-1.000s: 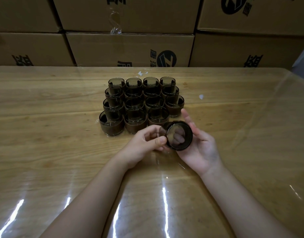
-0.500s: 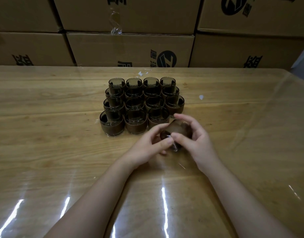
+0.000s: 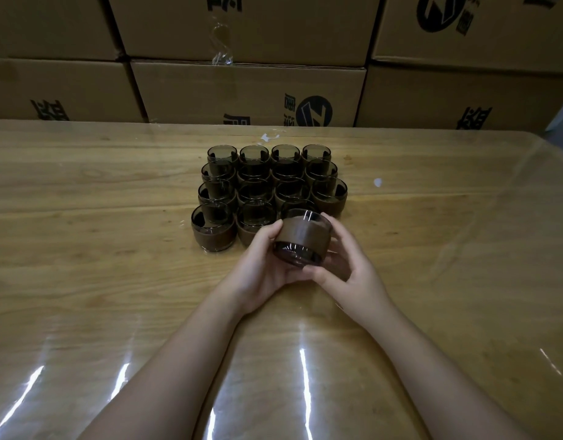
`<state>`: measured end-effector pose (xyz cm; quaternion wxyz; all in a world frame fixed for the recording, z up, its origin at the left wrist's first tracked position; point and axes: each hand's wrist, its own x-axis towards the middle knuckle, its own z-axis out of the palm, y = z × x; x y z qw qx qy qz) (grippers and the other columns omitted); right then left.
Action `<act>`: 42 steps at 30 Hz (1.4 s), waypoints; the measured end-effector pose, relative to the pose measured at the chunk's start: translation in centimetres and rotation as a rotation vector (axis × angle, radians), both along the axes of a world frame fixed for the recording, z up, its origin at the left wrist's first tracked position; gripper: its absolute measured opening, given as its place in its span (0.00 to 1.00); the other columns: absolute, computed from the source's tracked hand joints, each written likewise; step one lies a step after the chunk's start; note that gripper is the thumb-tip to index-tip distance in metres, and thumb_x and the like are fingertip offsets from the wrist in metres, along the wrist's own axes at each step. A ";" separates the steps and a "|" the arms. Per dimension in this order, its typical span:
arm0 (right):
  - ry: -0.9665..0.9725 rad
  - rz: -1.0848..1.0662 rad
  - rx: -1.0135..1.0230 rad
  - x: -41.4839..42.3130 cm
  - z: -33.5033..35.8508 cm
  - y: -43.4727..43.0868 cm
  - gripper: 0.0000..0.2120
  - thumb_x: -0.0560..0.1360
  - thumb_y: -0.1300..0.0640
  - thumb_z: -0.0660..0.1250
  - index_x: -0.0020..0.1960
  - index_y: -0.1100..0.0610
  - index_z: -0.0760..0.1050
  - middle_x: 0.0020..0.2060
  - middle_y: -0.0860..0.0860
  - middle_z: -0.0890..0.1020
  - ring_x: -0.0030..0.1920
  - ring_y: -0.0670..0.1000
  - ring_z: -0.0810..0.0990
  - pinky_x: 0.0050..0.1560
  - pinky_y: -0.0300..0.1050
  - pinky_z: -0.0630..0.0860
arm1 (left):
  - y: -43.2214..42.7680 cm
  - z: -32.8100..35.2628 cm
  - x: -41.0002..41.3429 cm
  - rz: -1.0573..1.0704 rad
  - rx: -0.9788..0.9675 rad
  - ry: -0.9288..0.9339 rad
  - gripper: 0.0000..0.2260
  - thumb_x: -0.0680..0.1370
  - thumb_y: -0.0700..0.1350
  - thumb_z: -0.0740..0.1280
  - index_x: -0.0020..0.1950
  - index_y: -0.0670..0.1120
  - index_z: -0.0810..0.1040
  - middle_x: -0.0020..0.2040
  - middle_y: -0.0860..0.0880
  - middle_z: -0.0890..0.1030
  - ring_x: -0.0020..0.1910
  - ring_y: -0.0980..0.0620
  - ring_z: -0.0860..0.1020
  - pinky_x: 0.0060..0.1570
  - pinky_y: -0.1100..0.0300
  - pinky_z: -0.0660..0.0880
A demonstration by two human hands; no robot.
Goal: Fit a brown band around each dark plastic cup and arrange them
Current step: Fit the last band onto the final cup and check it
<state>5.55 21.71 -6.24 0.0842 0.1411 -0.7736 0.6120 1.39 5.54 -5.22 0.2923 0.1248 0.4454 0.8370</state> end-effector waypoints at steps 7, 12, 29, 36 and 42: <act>-0.080 0.086 -0.201 -0.8 0.2 1.2 0.34 0.68 0.61 0.73 0.66 0.36 0.68 0.65 0.37 0.74 0.60 0.46 0.79 0.53 0.38 0.77 | -0.3 -0.4 -0.2 0.127 -0.086 0.135 0.25 0.75 0.44 0.65 0.72 0.50 0.68 0.66 0.41 0.76 0.58 0.41 0.80 0.51 0.51 0.79; -0.107 0.076 -0.257 -1.1 0.0 1.2 0.25 0.72 0.56 0.69 0.67 0.43 0.69 0.67 0.42 0.74 0.62 0.42 0.77 0.57 0.39 0.75 | -0.4 -0.4 -0.2 0.107 -0.084 0.167 0.21 0.75 0.42 0.66 0.68 0.51 0.71 0.63 0.44 0.77 0.58 0.43 0.79 0.54 0.50 0.78; -0.151 0.157 -0.328 -1.4 -0.6 1.5 0.20 0.75 0.51 0.67 0.66 0.40 0.72 0.69 0.45 0.72 0.71 0.51 0.69 0.69 0.63 0.67 | 0.1 -0.7 0.2 0.221 -0.264 0.364 0.14 0.74 0.45 0.68 0.57 0.60 0.74 0.56 0.47 0.75 0.55 0.51 0.80 0.50 0.56 0.79; -0.157 0.151 -0.336 -1.5 -0.9 1.6 0.20 0.77 0.54 0.65 0.68 0.43 0.70 0.69 0.46 0.72 0.72 0.52 0.68 0.69 0.65 0.67 | 0.1 -0.4 0.4 0.228 -0.290 0.393 0.17 0.72 0.46 0.67 0.60 0.55 0.70 0.57 0.46 0.73 0.52 0.54 0.81 0.49 0.59 0.79; -0.160 0.156 -0.340 -1.4 -0.7 1.6 0.20 0.77 0.52 0.65 0.68 0.43 0.70 0.70 0.46 0.71 0.72 0.52 0.69 0.68 0.66 0.68 | 0.2 -0.4 0.5 0.245 -0.292 0.408 0.15 0.74 0.47 0.67 0.60 0.55 0.71 0.57 0.45 0.74 0.52 0.54 0.81 0.48 0.59 0.79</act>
